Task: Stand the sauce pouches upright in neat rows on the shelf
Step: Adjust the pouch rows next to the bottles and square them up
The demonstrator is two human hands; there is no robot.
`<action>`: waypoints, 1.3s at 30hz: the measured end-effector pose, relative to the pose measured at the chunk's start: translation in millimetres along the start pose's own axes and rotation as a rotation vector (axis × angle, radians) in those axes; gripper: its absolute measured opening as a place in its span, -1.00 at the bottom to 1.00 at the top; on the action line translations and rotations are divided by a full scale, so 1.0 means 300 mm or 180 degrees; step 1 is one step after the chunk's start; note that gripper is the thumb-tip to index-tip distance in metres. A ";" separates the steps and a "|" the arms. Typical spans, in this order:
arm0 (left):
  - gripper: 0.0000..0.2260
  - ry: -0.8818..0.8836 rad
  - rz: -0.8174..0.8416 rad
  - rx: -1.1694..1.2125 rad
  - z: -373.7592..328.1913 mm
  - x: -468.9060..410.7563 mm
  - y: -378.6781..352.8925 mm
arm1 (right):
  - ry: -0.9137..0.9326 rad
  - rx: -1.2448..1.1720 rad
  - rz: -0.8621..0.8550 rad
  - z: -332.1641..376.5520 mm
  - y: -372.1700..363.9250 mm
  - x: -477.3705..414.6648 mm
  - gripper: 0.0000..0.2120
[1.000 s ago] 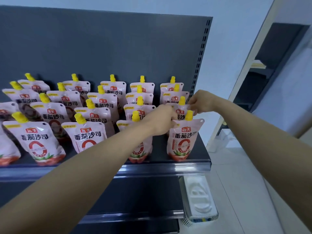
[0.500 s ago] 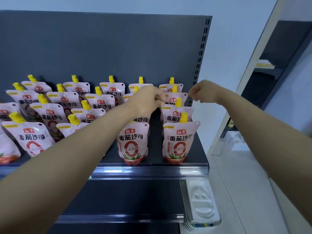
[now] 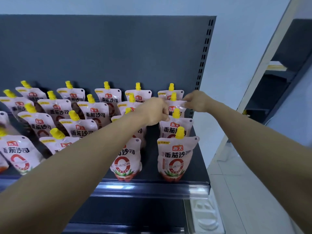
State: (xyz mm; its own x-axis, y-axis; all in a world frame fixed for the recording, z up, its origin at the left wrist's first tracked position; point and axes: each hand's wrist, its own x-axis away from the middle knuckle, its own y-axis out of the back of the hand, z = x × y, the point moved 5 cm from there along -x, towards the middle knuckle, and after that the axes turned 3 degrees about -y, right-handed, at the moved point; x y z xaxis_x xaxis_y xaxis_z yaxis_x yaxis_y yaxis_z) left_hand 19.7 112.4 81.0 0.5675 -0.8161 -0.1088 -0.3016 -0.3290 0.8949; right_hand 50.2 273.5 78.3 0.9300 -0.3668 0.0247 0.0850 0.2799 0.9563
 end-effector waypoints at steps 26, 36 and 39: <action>-0.79 -0.0359 0.0615 0.0584 -0.113 0.120 0.086 | 0.0097 -0.0987 0.1257 0.023 0.092 0.219 -0.89; -0.89 -0.0354 0.0990 -0.0027 -0.103 0.189 -0.015 | 0.0047 -0.0320 0.1372 0.081 -0.007 0.363 -0.84; -0.80 -0.0439 0.0944 -0.0002 -0.106 0.190 -0.017 | -0.0094 -0.0290 0.1264 0.085 -0.007 0.386 -0.81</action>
State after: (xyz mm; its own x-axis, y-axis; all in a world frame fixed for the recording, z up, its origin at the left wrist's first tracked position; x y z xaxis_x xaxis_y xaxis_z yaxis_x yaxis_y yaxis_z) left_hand 77.8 82.6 84.1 0.3458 -0.9330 0.0992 -0.4377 -0.0669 0.8966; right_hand 148.7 207.7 86.6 0.8863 -0.2394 0.3965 -0.2461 0.4819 0.8409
